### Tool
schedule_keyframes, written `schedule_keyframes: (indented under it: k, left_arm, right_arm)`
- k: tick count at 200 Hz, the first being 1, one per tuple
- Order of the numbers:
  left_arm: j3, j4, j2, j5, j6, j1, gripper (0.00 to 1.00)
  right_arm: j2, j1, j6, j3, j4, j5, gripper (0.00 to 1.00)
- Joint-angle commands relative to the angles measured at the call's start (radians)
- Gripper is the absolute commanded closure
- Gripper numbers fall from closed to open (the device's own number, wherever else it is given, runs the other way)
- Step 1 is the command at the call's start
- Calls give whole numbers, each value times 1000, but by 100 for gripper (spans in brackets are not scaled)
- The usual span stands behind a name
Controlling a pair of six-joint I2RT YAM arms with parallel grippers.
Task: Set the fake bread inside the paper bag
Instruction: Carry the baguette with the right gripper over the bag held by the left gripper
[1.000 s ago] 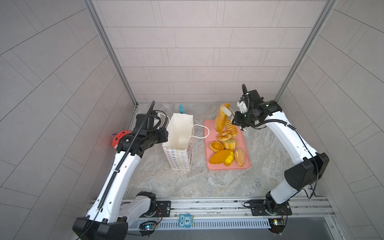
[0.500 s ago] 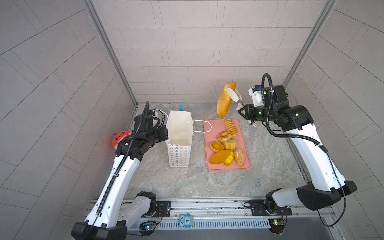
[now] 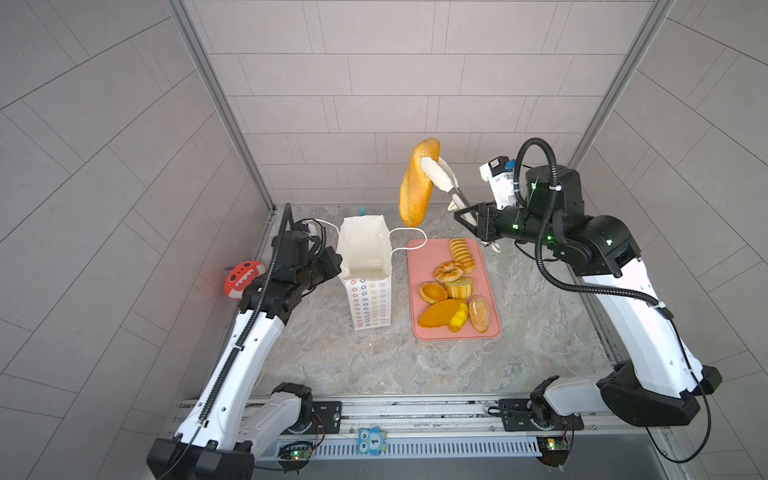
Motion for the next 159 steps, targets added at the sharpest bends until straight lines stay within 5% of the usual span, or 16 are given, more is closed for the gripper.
schedule_keyframes:
  k: [1,48,121,159]
  left_arm:
    - [-14,57,-3,13,-31,-3,100]
    - [-27,57,-5,18,-31,-3,100]
    - [-50,60,-18,19,-31,-2,79]
    - [-53,58,-19,21,-28,-3,78]
  right_arm:
    - [14,63,-14,35,63,27,72]
    - [62,182,-40,42,55,113,73]
    - [151,287,-84,40,17,241,75]
    - [179,312,-92,30,3,280,76]
